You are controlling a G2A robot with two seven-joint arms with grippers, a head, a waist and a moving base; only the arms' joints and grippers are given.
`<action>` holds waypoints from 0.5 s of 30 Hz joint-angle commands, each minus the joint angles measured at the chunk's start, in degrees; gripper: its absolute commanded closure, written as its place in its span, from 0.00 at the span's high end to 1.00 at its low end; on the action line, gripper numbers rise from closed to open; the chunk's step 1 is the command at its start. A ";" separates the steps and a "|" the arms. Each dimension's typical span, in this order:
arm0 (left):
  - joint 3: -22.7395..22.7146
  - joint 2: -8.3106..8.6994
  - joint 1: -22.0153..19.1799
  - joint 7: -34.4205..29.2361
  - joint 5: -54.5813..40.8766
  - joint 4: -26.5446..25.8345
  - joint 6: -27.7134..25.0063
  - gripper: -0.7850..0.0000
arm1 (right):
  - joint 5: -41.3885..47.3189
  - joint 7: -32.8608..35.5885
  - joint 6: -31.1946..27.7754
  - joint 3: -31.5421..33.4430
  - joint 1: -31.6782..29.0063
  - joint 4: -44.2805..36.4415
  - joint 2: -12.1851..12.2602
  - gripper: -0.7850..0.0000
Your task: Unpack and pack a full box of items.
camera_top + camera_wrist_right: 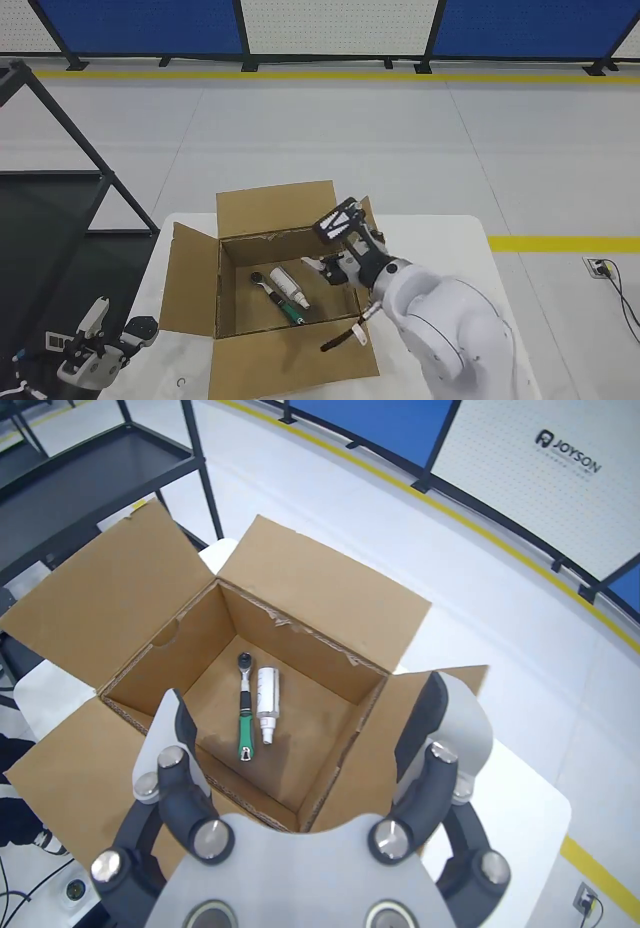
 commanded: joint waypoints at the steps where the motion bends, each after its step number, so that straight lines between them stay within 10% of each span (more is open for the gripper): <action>1: 0.00 0.00 0.00 0.00 0.00 0.00 0.00 1.00 | 2.09 3.08 0.86 2.87 1.95 1.14 0.14 1.00; 15: 0.00 0.00 0.00 0.00 0.00 0.00 0.00 1.00 | 4.06 10.67 3.02 8.66 7.80 11.30 0.75 1.00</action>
